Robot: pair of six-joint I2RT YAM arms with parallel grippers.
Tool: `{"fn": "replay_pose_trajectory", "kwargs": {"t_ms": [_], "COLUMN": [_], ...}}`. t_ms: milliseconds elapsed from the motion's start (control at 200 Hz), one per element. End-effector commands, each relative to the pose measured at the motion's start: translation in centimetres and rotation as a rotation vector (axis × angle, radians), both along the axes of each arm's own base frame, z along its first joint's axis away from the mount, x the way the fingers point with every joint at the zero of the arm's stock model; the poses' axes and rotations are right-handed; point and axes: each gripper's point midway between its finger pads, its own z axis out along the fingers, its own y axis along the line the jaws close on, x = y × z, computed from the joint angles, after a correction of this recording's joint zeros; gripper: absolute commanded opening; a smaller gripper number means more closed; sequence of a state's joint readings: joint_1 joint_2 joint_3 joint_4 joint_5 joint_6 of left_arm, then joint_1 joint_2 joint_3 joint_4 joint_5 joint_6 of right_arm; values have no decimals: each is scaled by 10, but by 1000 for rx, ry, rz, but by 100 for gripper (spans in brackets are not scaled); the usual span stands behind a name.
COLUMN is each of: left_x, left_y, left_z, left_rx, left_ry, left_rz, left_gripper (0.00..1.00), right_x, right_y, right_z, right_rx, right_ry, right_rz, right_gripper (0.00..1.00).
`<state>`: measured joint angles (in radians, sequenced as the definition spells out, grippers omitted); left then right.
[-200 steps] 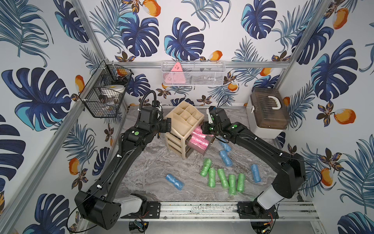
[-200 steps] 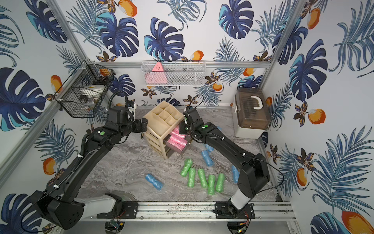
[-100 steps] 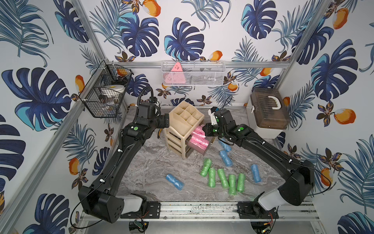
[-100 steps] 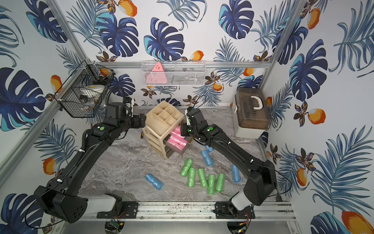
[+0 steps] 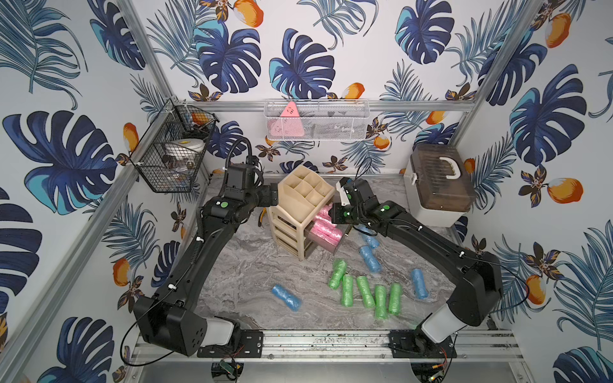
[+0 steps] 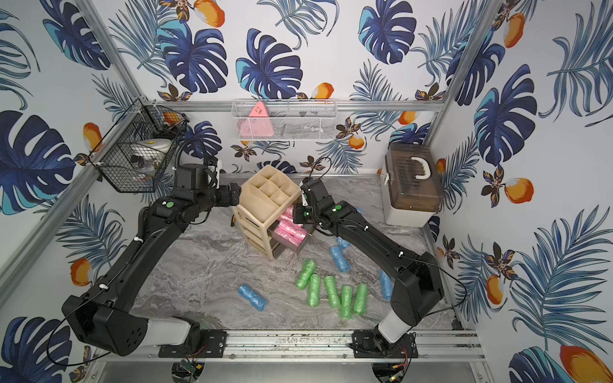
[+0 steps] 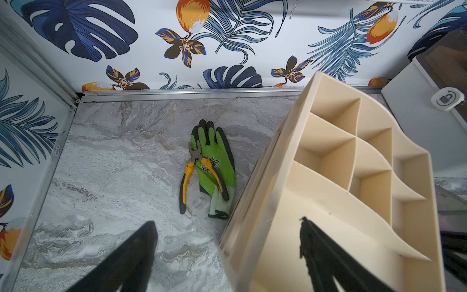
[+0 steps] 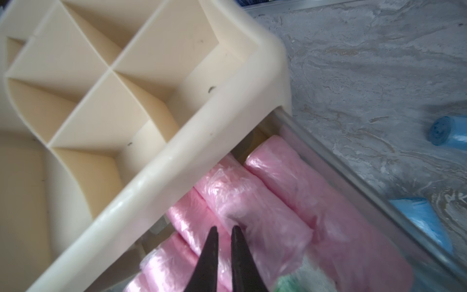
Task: Sort the rolls of trash bags by color and place them into the drawer
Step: Place the roll of trash bags in the drawer, then close the drawer in the storage box.
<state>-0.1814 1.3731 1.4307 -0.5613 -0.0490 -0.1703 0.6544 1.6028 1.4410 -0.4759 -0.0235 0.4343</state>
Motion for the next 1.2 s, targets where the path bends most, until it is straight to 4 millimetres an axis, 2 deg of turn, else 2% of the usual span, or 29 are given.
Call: {"fn": "replay_pose_trajectory", "kwargs": {"t_ms": [0,160,265,385,400,490,630,726,741,831,1051,1196], "left_x": [6,9,12,16,16,19,21,22,23,25,27,29], "left_y": [-1,-2,-5,-6,-6,-9,-12,-15,-16,-20,-23,-23], "left_z": [9,11,10,7,7,6,10,12,12,12,5,2], "left_rx": [4,-1,-9,-14,-14,-13,-14,-22,-25,-41,-52,-44], "left_ry": [-33,-45,-39,-38,-38,-34,-47,-54,-54,-54,-31,-23], "left_rz": [-20,-27,-39,-45,-45,-60,-84,-101,-105,-121,-131,-136], "left_gripper": [92,92,91,91,91,91,92,92,92,92,92,91], "right_x": [-6,-17,-25,-36,-33,-39,-50,-53,-56,-58,-53,-45], "right_y": [-2,-23,-45,-71,-82,-103,-124,-129,-131,-131,-111,-99], "right_z": [26,52,57,49,47,33,13,9,-2,-12,-37,-44], "right_rx": [32,17,-1,-19,-22,-33,-38,-34,-44,-37,27,63], "right_ry": [-42,-102,-117,-95,-89,-62,-16,-8,14,33,105,134], "right_rz": [11,-6,-31,-57,-82,-114,-135,-141,-140,-130,-84,-64], "right_gripper": [19,25,28,31,31,33,36,38,38,39,39,38]}}
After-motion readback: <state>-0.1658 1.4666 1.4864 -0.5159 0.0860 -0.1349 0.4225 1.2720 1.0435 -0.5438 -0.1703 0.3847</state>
